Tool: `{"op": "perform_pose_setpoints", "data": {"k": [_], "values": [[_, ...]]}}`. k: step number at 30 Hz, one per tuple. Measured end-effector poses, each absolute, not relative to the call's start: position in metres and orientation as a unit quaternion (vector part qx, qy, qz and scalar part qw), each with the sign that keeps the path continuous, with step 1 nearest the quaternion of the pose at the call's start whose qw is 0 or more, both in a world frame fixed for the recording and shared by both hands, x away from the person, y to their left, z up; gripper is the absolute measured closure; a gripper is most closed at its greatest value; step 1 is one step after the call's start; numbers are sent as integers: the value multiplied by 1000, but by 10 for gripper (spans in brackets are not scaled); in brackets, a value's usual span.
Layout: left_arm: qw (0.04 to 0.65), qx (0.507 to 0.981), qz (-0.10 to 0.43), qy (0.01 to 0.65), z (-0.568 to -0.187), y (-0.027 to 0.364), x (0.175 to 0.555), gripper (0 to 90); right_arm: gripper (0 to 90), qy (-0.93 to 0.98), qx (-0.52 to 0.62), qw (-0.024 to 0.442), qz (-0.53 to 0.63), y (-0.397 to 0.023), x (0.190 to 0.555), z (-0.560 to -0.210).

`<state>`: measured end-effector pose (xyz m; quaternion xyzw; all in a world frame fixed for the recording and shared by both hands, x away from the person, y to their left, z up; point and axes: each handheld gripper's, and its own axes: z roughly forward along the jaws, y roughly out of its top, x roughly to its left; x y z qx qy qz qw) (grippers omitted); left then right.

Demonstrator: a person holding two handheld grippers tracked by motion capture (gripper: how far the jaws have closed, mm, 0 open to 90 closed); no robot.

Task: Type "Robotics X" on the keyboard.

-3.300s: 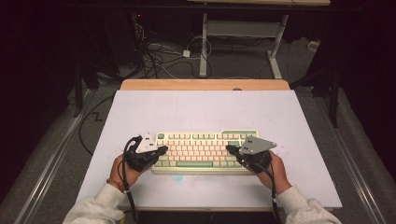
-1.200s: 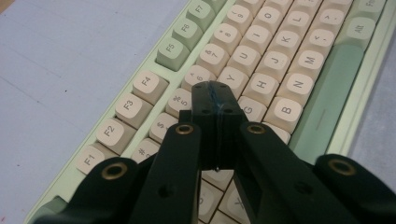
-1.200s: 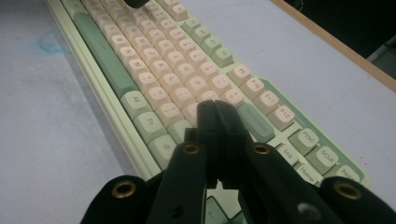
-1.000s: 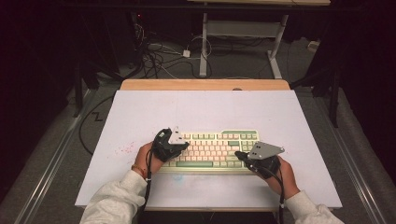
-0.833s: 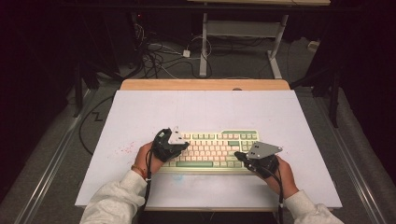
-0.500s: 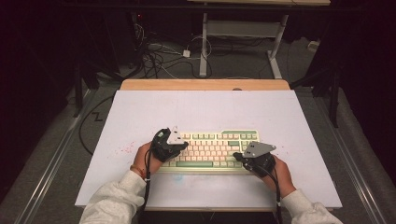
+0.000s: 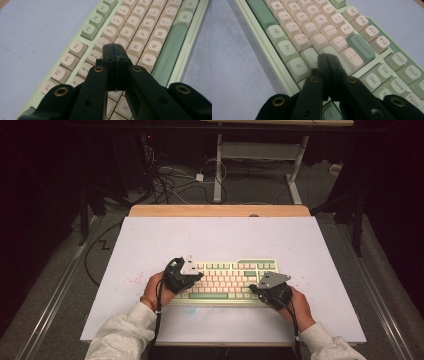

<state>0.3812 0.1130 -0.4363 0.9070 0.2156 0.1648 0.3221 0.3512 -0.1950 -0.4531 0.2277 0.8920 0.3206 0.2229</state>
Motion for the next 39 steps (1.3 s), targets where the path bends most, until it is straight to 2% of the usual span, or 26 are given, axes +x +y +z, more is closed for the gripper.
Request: {"op": "perform_pose_setpoints", "data": {"k": [13, 19, 26, 33, 34, 38, 39], "values": [[284, 919, 164, 220, -447, 107, 386, 872, 900, 893, 226, 227, 317, -194, 349, -453], [327, 899, 185, 225, -431, 117, 380, 871, 900, 887, 223, 232, 332, -196, 347, -447], [356, 882, 204, 230, -421, 128, 373, 870, 900, 867, 220, 251, 370, -200, 338, -428], [381, 868, 224, 227, -416, 141, 364, 867, 900, 859, 219, 252, 387, -205, 335, -423], [381, 867, 227, 226, -416, 143, 363, 822, 900, 858, 221, 252, 388, -205, 334, -422], [385, 865, 234, 220, -418, 150, 358, 813, 900, 856, 220, 254, 394, -207, 334, -420], [388, 864, 237, 219, -419, 151, 357, 760, 900, 856, 218, 254, 395, -208, 334, -420]]}}
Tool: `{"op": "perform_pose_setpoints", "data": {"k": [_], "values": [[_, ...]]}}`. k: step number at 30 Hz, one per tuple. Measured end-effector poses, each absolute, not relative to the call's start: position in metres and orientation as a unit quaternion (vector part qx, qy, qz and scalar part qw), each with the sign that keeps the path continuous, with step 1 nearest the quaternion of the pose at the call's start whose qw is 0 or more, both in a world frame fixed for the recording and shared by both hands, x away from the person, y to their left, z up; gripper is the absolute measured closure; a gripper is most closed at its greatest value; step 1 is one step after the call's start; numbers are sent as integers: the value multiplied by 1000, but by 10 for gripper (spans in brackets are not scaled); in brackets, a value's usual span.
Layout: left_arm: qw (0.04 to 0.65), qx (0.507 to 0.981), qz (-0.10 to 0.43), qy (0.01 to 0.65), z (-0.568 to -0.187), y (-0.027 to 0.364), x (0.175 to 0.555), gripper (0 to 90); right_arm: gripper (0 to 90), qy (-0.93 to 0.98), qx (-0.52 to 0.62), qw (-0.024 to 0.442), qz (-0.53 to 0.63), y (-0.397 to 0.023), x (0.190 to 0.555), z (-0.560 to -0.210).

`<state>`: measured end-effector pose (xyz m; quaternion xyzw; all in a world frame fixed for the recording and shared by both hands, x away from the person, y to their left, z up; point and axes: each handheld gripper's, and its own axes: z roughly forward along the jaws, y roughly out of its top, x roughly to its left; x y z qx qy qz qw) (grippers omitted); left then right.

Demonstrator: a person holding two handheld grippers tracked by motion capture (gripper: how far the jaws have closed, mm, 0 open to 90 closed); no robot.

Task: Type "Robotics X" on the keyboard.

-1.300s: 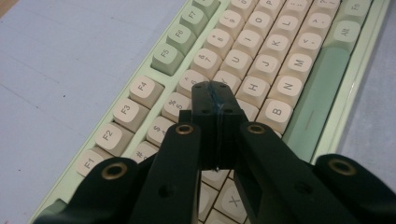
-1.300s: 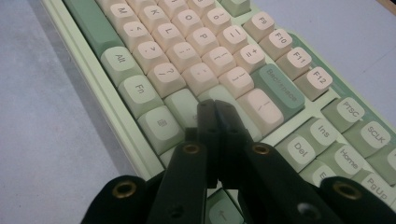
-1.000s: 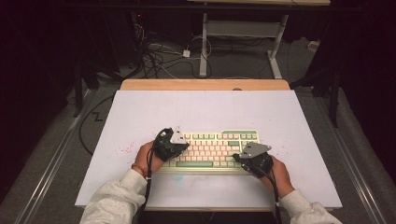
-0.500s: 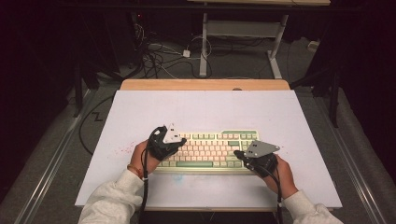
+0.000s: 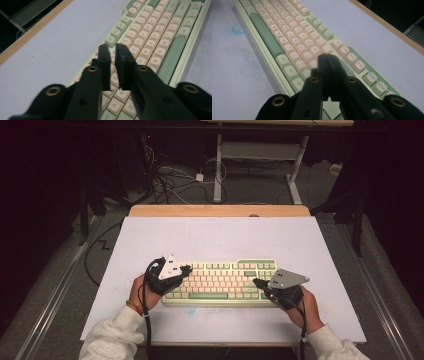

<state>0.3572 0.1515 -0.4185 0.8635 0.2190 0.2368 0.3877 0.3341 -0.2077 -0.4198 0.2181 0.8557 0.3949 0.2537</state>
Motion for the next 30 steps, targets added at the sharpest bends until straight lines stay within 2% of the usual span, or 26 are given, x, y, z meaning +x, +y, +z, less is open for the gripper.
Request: {"op": "perform_pose_setpoints", "data": {"k": [2, 3, 4, 7, 8, 9, 10, 11, 14, 30], "values": [[391, 862, 240, 218, -419, 153, 356, 669, 900, 855, 219, 255, 396, -208, 334, -419], [393, 861, 240, 218, -419, 155, 355, 669, 900, 855, 219, 255, 396, -208, 334, -419], [396, 858, 245, 217, -420, 157, 354, 576, 900, 854, 220, 254, 398, -209, 334, -418], [398, 853, 255, 220, -423, 163, 348, 440, 900, 853, 219, 253, 400, -210, 334, -417], [398, 853, 255, 220, -423, 163, 348, 361, 900, 853, 219, 253, 400, -210, 334, -417], [398, 847, 270, 226, -425, 165, 346, 361, 900, 853, 221, 253, 400, -210, 334, -417], [405, 840, 274, 234, -428, 169, 342, 278, 900, 852, 222, 252, 400, -211, 334, -417], [407, 836, 279, 239, -429, 171, 340, 258, 900, 852, 222, 252, 401, -212, 335, -417], [407, 832, 284, 249, -435, 177, 335, 225, 900, 853, 221, 252, 400, -212, 335, -416], [405, 818, 284, 293, -455, 208, 305, 224, 900, 851, 222, 248, 406, -210, 340, -412]]}}
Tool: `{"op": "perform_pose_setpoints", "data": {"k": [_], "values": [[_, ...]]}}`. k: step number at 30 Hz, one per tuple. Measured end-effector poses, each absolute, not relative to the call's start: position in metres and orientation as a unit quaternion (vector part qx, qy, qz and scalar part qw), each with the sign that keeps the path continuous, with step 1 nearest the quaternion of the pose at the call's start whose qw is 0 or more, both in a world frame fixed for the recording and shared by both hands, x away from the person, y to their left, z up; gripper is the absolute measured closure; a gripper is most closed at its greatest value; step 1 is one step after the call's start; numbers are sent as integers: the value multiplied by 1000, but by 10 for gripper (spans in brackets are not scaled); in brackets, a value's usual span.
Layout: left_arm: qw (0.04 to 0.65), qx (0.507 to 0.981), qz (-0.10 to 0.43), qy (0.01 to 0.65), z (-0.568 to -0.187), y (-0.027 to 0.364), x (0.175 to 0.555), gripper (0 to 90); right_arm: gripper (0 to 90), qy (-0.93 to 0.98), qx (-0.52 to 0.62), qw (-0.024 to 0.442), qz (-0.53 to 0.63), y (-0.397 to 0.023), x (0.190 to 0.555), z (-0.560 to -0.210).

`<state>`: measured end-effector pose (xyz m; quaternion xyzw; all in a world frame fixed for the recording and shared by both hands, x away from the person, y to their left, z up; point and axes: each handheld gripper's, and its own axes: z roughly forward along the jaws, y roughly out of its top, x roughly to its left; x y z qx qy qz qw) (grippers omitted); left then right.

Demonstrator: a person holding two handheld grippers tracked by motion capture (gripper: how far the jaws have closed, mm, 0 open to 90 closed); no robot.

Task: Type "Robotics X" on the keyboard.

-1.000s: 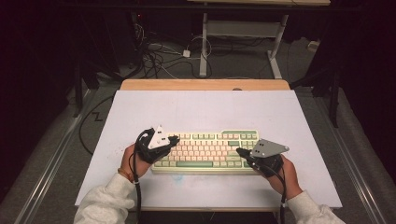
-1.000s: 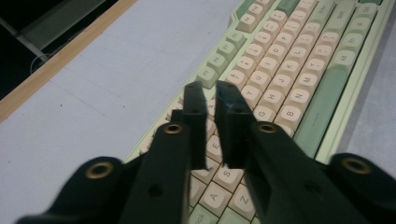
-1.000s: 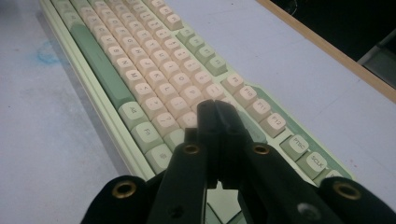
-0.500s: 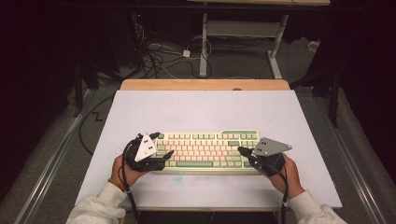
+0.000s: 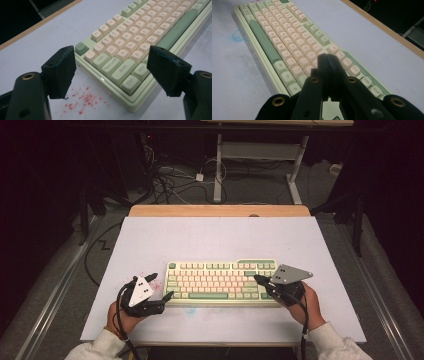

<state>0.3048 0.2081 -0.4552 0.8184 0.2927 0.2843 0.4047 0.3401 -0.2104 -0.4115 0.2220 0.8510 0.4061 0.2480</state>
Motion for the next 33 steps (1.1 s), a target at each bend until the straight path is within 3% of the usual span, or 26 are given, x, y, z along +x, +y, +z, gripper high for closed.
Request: {"op": "perform_pose_setpoints", "data": {"k": [33], "values": [[388, 828, 271, 300, -462, 217, 294, 224, 900, 899, 170, 210, 345, -127, 386, -435]]}}
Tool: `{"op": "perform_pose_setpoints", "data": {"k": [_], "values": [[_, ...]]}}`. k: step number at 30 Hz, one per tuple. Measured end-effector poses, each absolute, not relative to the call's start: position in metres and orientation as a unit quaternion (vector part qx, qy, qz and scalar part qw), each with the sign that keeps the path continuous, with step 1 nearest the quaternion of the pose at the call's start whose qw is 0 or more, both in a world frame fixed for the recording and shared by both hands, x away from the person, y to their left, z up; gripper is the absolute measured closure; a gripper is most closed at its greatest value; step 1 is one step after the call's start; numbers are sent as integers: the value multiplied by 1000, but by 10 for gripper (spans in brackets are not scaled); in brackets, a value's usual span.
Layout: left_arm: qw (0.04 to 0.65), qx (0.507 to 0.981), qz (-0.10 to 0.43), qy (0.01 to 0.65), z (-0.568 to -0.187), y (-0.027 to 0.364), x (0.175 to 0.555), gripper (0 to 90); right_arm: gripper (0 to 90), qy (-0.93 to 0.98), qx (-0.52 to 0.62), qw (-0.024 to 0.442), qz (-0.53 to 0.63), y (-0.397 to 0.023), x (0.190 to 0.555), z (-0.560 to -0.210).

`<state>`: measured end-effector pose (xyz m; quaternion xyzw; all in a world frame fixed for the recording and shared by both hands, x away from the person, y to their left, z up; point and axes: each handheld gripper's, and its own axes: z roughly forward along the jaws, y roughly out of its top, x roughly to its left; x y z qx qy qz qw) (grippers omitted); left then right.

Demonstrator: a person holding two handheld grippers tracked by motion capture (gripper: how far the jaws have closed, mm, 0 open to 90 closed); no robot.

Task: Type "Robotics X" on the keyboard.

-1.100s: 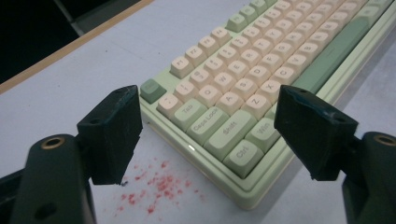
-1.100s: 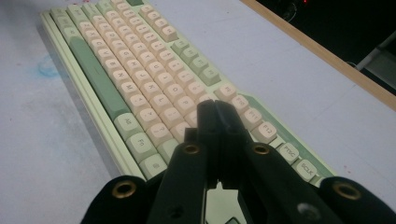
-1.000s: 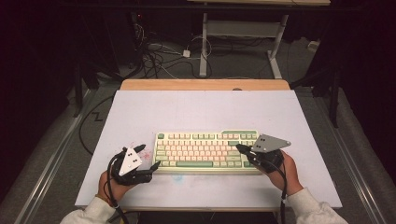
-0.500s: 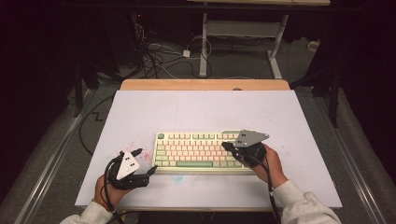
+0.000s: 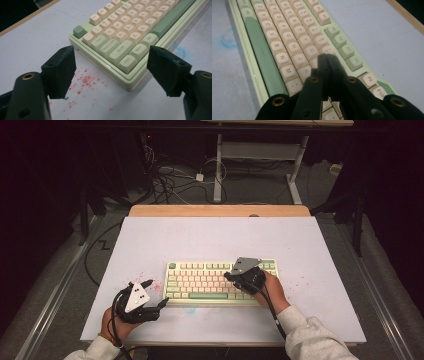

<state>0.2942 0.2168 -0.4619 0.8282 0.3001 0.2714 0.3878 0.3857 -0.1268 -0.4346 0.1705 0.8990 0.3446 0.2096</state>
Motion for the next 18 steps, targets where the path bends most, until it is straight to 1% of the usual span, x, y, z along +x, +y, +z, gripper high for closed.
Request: {"op": "perform_pose_setpoints", "data": {"k": [9, 15, 18], "values": [[389, 829, 270, 298, -462, 217, 294, 224, 900, 905, 181, 206, 326, -119, 393, -442], [385, 832, 268, 295, -463, 217, 294, 224, 900, 917, 179, 207, 292, -114, 394, -447], [385, 833, 268, 294, -463, 217, 294, 224, 900, 910, 177, 209, 310, -117, 391, -444]]}}
